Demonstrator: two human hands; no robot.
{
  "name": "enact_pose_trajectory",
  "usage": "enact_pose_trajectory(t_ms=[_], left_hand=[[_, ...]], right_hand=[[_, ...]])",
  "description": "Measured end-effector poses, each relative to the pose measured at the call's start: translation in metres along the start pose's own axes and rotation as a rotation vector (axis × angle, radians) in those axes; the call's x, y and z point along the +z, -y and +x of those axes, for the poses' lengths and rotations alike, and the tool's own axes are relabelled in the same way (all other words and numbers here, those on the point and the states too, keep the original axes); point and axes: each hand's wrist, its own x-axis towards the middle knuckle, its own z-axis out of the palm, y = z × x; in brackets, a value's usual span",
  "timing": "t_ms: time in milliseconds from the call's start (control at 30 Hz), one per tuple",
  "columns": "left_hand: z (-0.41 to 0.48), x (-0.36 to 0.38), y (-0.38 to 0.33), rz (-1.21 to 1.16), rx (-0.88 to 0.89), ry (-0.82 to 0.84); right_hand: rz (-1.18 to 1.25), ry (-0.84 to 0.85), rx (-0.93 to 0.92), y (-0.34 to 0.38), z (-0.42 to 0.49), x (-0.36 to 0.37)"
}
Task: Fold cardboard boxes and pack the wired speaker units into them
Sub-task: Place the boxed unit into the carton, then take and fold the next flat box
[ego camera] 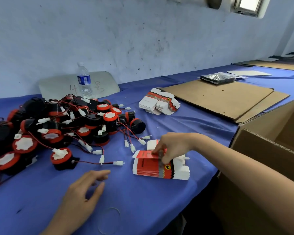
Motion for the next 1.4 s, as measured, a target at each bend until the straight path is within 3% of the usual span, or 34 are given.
enact_pose_trajectory(t_ms=[167,233,333,433,600,667,733,800,933,1000,1167,1267,1300,1333,1400], left_hand=[[0.011,0.036,-0.048,0.089,0.220,0.216],[0.019,0.061,-0.068,0.117,0.217,0.284],[0.026,0.092,-0.089,0.298,0.256,0.332],[0.026,0.111,-0.104,0.471,0.175,0.338],[0.027,0.128,-0.129,0.609,0.021,0.449],[0.032,0.129,-0.136,0.611,-0.052,0.510],[0.034,0.134,-0.137,0.617,-0.073,0.542],[0.034,0.136,-0.132,0.668,-0.048,0.507],[0.029,0.127,-0.134,0.690,0.009,0.455],[0.028,0.129,-0.133,0.685,0.019,0.422],[0.029,0.131,-0.123,0.560,-0.021,0.516],[0.025,0.128,-0.109,0.548,0.030,0.479],[0.025,0.124,-0.108,0.487,0.038,0.461],[0.030,0.120,-0.110,0.251,-0.047,0.380],[0.044,0.100,-0.120,-0.424,-0.329,0.177]], right_hand=[[-0.185,-0.275,-0.024,0.007,0.003,0.029],[-0.203,-0.487,-0.024,0.009,0.003,0.049],[-0.019,-0.877,-0.014,0.010,-0.009,0.074],[-0.008,-1.275,-0.047,0.013,-0.018,0.091],[0.774,-1.546,0.004,0.022,-0.026,0.076],[1.100,-1.551,0.011,0.025,-0.029,0.065],[1.271,-1.495,-0.008,0.024,-0.033,0.058],[1.209,-1.401,0.013,0.021,-0.038,0.053],[0.799,-1.104,0.171,0.003,-0.056,0.032],[0.706,-0.998,0.216,-0.011,-0.070,0.019],[0.831,-0.744,0.184,-0.035,-0.097,0.007],[1.162,-0.515,0.104,-0.039,-0.101,0.010],[1.253,-0.467,0.061,-0.039,-0.101,0.011],[1.317,-0.446,0.015,-0.038,-0.098,0.012],[1.443,-0.474,-0.067,-0.031,-0.089,0.018]])
